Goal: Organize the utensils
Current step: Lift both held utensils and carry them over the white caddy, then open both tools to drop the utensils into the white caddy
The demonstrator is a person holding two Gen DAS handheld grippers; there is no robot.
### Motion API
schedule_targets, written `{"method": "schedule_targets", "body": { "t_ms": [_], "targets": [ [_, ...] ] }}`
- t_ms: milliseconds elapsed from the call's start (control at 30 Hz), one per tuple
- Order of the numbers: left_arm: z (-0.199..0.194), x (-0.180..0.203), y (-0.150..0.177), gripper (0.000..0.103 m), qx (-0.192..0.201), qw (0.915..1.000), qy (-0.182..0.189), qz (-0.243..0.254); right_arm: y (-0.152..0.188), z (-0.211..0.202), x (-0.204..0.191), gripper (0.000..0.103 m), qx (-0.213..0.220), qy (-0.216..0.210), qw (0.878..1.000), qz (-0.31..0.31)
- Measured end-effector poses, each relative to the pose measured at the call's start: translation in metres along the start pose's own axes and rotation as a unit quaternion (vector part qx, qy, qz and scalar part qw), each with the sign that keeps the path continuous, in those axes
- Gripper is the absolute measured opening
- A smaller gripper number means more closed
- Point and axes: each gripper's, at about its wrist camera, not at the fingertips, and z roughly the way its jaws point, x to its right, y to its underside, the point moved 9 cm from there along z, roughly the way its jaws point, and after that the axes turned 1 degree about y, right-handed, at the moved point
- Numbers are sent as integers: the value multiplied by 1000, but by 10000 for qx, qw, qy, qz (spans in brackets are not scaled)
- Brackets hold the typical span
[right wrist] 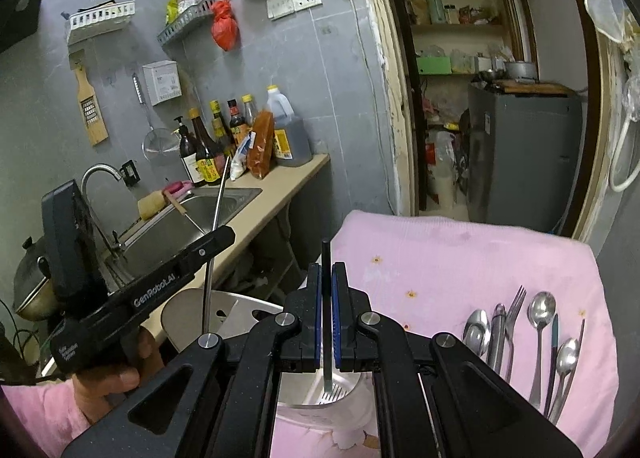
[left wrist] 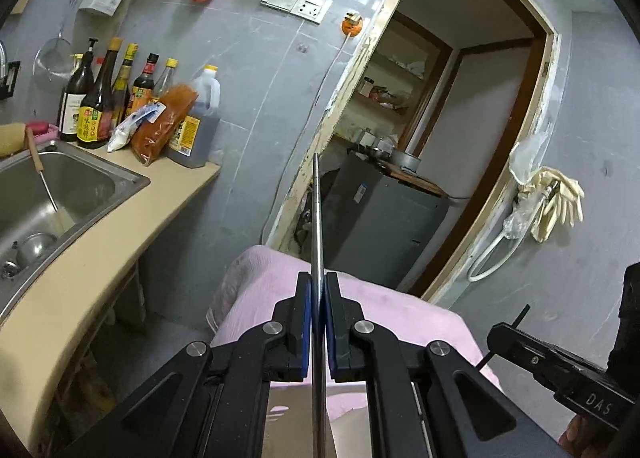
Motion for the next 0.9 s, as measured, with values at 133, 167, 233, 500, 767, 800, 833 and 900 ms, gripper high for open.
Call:
{"method": "schedule_targets", "body": {
  "t_ms": [133,167,233,500,767,800,833,900],
  "targets": [
    [-1,2,6,6,-147,9998,-39,106,4,1,0,9,-67,-44,9999,100],
    [-2,2,8,6,-195,9997,-56,150,5,0,1,11,-53,-51,9999,126],
    [-4,0,11,6,-264,9995,-71,168,6,-3,3,25,-23,-77,9997,211],
    [-14,-4,25,27,-547,9979,-251,242,-1,-30,16,39,325,81,9985,425],
    [-41,19,18,70,-338,9979,-435,327,-9,-80,58,88,865,753,9915,608],
    [-45,25,17,81,-268,9976,-519,380,-9,-87,66,92,927,909,9896,615],
    [-48,29,16,90,-190,9972,-583,436,-8,-93,74,93,964,1080,9877,591],
    [-53,43,15,99,-26,9954,-701,648,-8,-102,85,94,1008,1319,9849,488]
  ]
}}
